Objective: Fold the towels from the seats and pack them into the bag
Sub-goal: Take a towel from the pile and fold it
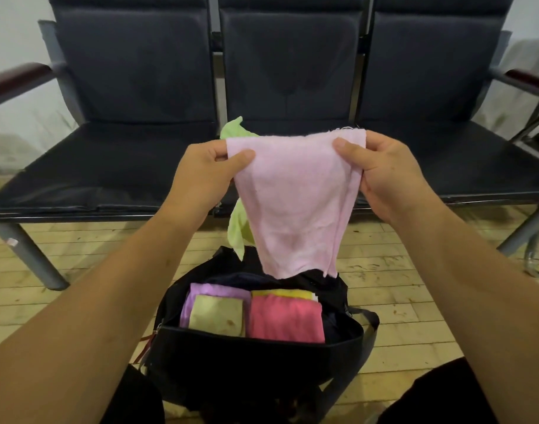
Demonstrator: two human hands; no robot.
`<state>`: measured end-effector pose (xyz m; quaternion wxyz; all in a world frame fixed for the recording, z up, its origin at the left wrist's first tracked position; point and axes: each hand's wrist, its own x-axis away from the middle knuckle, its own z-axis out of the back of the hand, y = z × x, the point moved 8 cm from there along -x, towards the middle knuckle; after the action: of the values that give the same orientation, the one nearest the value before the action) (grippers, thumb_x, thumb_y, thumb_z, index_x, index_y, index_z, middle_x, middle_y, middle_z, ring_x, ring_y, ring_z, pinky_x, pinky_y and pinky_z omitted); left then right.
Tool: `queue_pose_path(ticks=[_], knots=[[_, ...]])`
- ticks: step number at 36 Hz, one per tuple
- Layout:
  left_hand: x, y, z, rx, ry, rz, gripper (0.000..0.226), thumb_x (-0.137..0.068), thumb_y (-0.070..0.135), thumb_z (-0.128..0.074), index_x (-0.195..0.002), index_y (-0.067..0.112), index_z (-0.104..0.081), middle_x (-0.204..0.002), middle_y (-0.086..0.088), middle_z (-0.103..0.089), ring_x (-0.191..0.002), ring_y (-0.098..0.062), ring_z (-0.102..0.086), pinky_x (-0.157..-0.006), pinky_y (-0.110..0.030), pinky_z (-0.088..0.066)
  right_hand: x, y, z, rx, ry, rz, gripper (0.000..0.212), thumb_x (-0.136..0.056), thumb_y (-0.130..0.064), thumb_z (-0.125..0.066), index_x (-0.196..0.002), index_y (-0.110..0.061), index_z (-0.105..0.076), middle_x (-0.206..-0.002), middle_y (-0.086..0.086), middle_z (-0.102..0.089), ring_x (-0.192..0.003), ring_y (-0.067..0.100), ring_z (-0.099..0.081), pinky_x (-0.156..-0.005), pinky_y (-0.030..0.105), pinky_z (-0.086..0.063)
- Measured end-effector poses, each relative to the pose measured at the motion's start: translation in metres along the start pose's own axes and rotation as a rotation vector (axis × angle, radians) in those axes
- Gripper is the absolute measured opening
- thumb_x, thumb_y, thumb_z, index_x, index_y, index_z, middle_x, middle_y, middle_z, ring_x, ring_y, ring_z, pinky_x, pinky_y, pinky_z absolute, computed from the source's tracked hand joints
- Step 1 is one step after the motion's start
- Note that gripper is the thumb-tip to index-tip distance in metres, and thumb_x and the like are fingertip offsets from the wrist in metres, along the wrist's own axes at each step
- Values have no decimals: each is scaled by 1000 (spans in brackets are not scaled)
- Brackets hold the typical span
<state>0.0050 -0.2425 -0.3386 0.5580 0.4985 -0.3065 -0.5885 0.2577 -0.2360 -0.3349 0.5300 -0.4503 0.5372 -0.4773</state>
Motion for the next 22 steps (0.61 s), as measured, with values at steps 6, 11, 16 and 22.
queue_pose_path(ticks=[6,11,16,22], knots=[[0,9,3,-74,56,-92,27,-94,27,-66,-119,19,-71,-103,7,-74,-95,-7,-68,-86,-23,-55,4,-7,4,51,27,84,11,-94,-16,-68,-101,-22,-75,-104,-1,-77,-99,16,-73,-91,40,-59],[-4,11,9,-89,136,-139,13,-90,29,-70,-97,19,-72,-114,0,-61,-97,-6,-58,-89,-23,-52,5,-11,5,59,36,125,14,-91,-15,-71,-105,-16,-75,-103,0,-77,-97,15,-73,-88,34,-60],[-1,14,9,150,41,-120,22,-94,20,-65,-115,22,-71,-106,9,-73,-99,-6,-68,-89,-26,-57,5,-13,3,-54,-9,122,23,-91,-13,-71,-112,-7,-74,-111,7,-75,-104,22,-72,-91,36,-58],[0,12,8,142,45,-107,25,-103,23,-49,-126,25,-59,-113,10,-69,-101,-7,-68,-85,-30,-59,12,-15,-21,-243,-182,85,24,-96,-10,-60,-118,-6,-68,-118,12,-73,-110,27,-69,-89,36,-56]])
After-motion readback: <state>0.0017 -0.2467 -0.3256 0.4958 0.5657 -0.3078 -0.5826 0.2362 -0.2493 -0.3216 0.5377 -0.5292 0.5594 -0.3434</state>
